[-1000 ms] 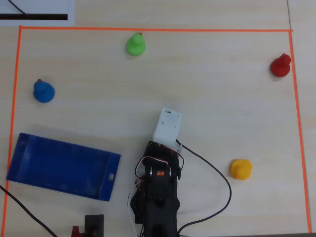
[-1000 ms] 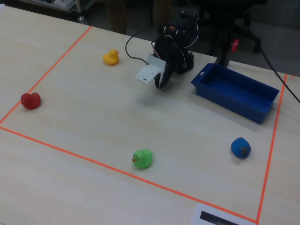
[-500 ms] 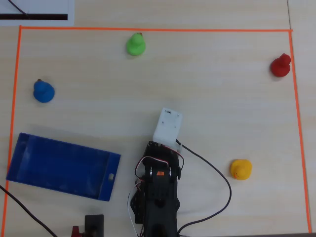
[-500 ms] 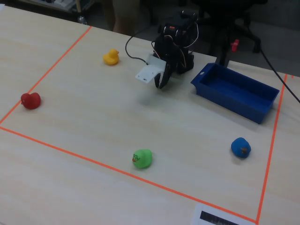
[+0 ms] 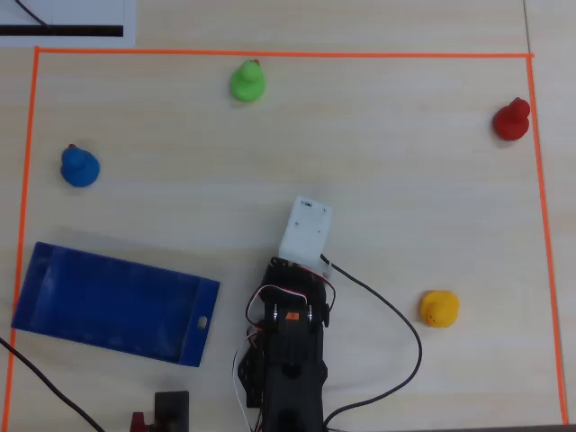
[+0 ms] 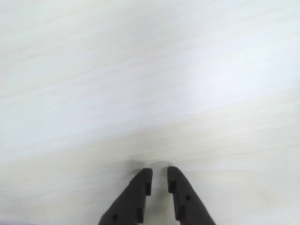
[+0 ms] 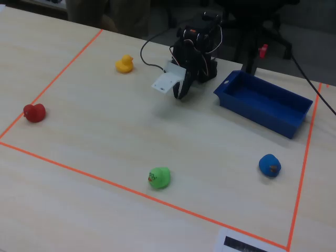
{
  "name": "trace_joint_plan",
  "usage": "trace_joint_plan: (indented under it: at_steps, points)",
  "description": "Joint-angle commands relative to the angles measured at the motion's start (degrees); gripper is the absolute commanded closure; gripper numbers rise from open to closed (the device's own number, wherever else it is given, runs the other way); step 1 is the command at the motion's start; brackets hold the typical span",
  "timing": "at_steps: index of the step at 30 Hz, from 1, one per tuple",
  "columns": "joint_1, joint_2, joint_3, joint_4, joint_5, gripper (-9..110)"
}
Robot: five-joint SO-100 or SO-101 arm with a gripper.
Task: Grasp green duck and put it into box.
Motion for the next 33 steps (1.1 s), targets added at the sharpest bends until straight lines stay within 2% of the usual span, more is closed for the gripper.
trace_joint_plan:
  at_steps: [1,26,30,33]
  points:
    - [0.4,-0.4,-0.2,1.3,-0.1,101]
    - [-2.1,-0.4,-0.2,0.8,-0.2,100]
    - [1.5,-5.0,-0.5,-11.0,0.0,101]
    - [4.2,-19.9,-6.5,-21.2,-4.1,97]
